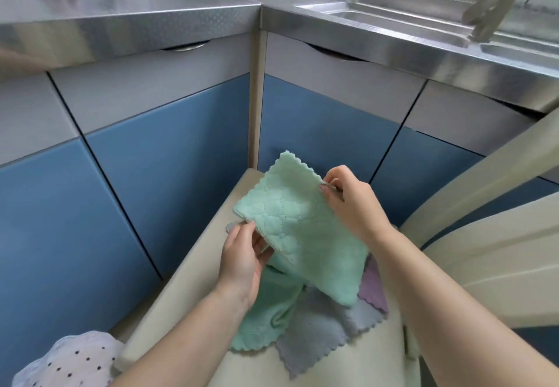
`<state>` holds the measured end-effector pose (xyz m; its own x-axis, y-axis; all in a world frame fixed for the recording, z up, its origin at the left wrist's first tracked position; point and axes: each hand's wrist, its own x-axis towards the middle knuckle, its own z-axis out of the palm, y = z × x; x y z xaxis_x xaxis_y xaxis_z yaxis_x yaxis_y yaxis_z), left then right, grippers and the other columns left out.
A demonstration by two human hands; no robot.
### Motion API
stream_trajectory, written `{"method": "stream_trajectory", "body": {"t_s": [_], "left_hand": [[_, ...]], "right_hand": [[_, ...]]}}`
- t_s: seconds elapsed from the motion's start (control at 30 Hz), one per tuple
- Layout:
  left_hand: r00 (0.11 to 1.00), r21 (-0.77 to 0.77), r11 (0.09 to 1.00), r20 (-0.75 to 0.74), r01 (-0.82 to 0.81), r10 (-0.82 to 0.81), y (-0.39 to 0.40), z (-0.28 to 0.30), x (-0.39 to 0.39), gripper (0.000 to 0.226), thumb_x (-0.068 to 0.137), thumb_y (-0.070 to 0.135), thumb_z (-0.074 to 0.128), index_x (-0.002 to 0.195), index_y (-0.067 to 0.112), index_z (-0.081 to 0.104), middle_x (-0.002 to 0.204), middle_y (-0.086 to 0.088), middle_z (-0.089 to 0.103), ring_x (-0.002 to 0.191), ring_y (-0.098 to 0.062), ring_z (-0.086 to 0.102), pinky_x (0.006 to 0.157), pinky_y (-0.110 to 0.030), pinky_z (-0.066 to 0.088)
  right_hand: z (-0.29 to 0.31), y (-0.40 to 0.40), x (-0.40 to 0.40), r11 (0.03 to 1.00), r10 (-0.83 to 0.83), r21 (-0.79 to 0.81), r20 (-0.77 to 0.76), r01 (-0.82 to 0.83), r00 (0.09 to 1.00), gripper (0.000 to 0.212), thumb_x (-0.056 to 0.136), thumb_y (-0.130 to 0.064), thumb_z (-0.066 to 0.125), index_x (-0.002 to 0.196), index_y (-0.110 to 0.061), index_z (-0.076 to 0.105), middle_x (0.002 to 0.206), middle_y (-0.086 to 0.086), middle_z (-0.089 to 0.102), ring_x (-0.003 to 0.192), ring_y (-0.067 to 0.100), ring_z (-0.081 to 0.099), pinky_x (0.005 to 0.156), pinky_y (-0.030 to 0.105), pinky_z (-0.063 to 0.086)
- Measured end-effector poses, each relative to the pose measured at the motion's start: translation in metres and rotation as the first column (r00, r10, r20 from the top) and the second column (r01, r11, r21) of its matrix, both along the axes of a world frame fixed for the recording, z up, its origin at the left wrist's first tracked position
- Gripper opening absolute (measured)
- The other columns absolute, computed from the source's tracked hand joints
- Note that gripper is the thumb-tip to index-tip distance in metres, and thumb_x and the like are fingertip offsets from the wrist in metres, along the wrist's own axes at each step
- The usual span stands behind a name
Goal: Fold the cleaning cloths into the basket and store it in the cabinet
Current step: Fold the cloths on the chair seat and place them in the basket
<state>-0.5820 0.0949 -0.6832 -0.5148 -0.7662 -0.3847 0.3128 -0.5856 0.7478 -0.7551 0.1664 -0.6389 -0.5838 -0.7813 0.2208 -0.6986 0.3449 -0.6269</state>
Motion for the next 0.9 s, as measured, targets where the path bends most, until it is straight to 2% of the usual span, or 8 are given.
{"method": "stream_trajectory", "body": {"t_s": [0.13, 0.3, 0.47, 0.53, 0.63, 0.73, 0.8, 0.9], "left_hand": [[0.982, -0.229, 0.965, -0.108, 0.129, -0.157, -0.006, 0.034, -0.004, 0.022, 0.100, 0.022, 0.041, 0.113, 0.016, 0.058, 0.097, -0.004, 0.069, 0.084, -0.016, 0.064, 0.079, -0.036, 0.051], [0.924, -0.625, 0.705, 0.072, 0.335, -0.375, 0.007, 0.058, 0.003, 0.048, 0.094, 0.009, 0.054, 0.136, 0.028, 0.042, 0.125, 0.002, 0.063, 0.116, -0.017, 0.059, 0.098, -0.043, 0.047], [0.887, -0.676, 0.640, 0.046, 0.366, -0.460, 0.025, 0.072, 0.014, 0.074, 0.092, 0.002, 0.053, 0.148, 0.035, 0.017, 0.131, 0.011, 0.058, 0.121, -0.012, 0.055, 0.096, -0.036, 0.049], [0.878, -0.643, 0.658, 0.050, 0.393, -0.475, 0.032, 0.069, 0.017, 0.082, 0.093, 0.004, 0.052, 0.146, 0.045, 0.005, 0.121, 0.015, 0.064, 0.114, -0.010, 0.061, 0.087, -0.032, 0.054], [0.834, -0.589, 0.633, 0.136, 0.503, -0.535, 0.041, 0.041, 0.019, 0.078, 0.095, 0.012, 0.050, 0.140, 0.057, 0.006, 0.123, 0.004, 0.065, 0.112, -0.015, 0.062, 0.090, -0.038, 0.052], [0.745, -0.501, 0.555, 0.374, 0.664, -0.553, 0.053, -0.012, 0.024, 0.060, 0.094, 0.014, 0.054, 0.137, 0.048, 0.031, 0.141, 0.007, 0.048, 0.125, -0.004, 0.047, 0.101, -0.022, 0.041], [0.654, -0.436, 0.492, 0.569, 0.754, -0.499, 0.058, -0.045, 0.032, 0.047, 0.093, 0.009, 0.056, 0.133, 0.032, 0.047, 0.141, 0.001, 0.048, 0.123, -0.002, 0.044, 0.095, -0.006, 0.036], [0.596, -0.351, 0.503, 0.631, 0.790, -0.496, 0.059, -0.070, 0.034, 0.039, 0.090, 0.004, 0.059, 0.119, 0.031, 0.059, 0.134, -0.004, 0.055, 0.122, -0.012, 0.051, 0.104, -0.023, 0.041]], "right_hand": [[0.020, 0.024, 0.012, 0.967, -0.088, -0.226, 0.133, 0.117, 0.987, 0.014, 0.094, -0.020, 0.054, 0.091, -0.019, 0.040, 0.062, -0.010, 0.049, 0.050, 0.007, 0.037, 0.048, 0.021, 0.034], [0.035, 0.059, 0.036, 0.883, -0.115, -0.407, 0.294, 0.233, 0.949, 0.021, 0.093, -0.010, 0.054, 0.078, -0.021, 0.045, 0.051, -0.014, 0.039, 0.044, 0.004, 0.029, 0.044, 0.017, 0.026], [0.049, 0.116, 0.075, 0.886, 0.023, -0.442, 0.347, 0.142, 0.938, 0.028, 0.089, -0.020, 0.056, 0.107, -0.039, 0.064, 0.092, -0.018, 0.062, 0.070, 0.004, 0.050, 0.066, 0.017, 0.041], [0.042, 0.139, 0.087, 0.915, 0.032, -0.391, 0.311, 0.097, 0.950, 0.044, 0.086, -0.026, 0.059, 0.123, -0.048, 0.053, 0.119, -0.027, 0.057, 0.095, -0.005, 0.055, 0.083, 0.012, 0.041], [0.007, 0.154, 0.095, 0.956, -0.064, -0.249, 0.332, 0.152, 0.941, 0.062, 0.089, -0.012, 0.061, 0.136, -0.043, 0.036, 0.134, -0.040, 0.037, 0.098, -0.015, 0.049, 0.088, 0.002, 0.036], [-0.047, 0.152, 0.092, 0.972, -0.216, 0.010, 0.416, 0.234, 0.883, 0.066, 0.090, -0.009, 0.058, 0.146, -0.028, 0.029, 0.144, -0.021, 0.034, 0.127, -0.005, 0.036, 0.099, 0.004, 0.025], [-0.081, 0.149, 0.090, 0.951, -0.309, 0.166, 0.442, 0.262, 0.842, 0.063, 0.090, -0.008, 0.056, 0.146, -0.021, 0.032, 0.148, -0.006, 0.037, 0.134, 0.007, 0.034, 0.094, 0.006, 0.023], [-0.115, 0.151, 0.087, 0.923, -0.378, 0.241, 0.431, 0.299, 0.819, 0.056, 0.089, -0.011, 0.059, 0.141, -0.021, 0.041, 0.146, -0.001, 0.042, 0.134, 0.011, 0.038, 0.099, 0.015, 0.027]]}}
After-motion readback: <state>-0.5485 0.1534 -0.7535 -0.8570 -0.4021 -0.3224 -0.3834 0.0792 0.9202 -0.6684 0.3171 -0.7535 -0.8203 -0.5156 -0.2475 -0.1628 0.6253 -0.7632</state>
